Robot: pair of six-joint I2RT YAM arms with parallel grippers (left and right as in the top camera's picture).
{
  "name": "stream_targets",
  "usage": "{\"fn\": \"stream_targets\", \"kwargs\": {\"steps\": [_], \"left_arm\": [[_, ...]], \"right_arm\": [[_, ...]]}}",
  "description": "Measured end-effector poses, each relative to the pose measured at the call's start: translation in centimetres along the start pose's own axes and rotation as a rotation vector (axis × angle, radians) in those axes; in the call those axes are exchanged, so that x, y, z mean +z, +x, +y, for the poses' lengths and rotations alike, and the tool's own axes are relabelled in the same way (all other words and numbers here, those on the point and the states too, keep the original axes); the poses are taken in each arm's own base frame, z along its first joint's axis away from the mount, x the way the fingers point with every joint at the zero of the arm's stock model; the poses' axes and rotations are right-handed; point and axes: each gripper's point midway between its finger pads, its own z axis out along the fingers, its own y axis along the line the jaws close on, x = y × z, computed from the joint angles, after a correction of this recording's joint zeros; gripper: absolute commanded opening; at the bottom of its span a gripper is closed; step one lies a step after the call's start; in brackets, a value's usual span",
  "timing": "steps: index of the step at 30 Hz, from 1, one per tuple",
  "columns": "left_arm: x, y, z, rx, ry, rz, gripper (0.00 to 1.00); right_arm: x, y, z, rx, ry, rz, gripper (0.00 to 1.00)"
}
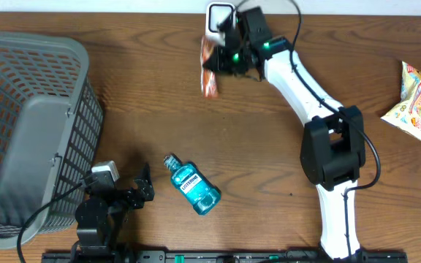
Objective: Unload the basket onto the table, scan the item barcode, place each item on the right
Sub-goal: 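Carry the bar up to the scanner window, then carry the bar to the right table edge and release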
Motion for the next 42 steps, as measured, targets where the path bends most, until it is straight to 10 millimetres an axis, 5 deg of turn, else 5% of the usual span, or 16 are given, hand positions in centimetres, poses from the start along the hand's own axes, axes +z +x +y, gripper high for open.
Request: {"fn": "stream_targets", "kwargs": {"steps": [11, 17, 24, 27, 35, 42], "left_arm": [[0.0, 0.0, 0.0, 0.000, 0.000, 0.000, 0.98], [0.0, 0.0, 0.0, 0.000, 0.000, 0.000, 0.98], [0.0, 0.0, 0.0, 0.000, 0.000, 0.000, 0.98], [0.0, 0.0, 0.0, 0.000, 0.000, 0.000, 0.98], [0.0, 0.0, 0.0, 0.000, 0.000, 0.001, 0.98], [0.0, 0.0, 0.0, 0.000, 0.000, 0.000, 0.98]], "right_arm": [[-4.4, -13.9, -0.1, -0.196, 0.204, -0.633, 0.01], [-3.9, -17.9, -1.8, -0.183, 0.231, -0.833, 0.01], [1.8, -17.9, -7.1, -0.083, 0.265, -0.806, 0.01], [1.9, -17.7, -8.0, -0.050, 0.309, -0.781, 0.01], [-2.2, -16.4, -7.7, 0.071, 0.456, -0.633, 0.01], [-10.6, -9.3, -14.5, 0.331, 0.746, -0.353, 0.01]]}}
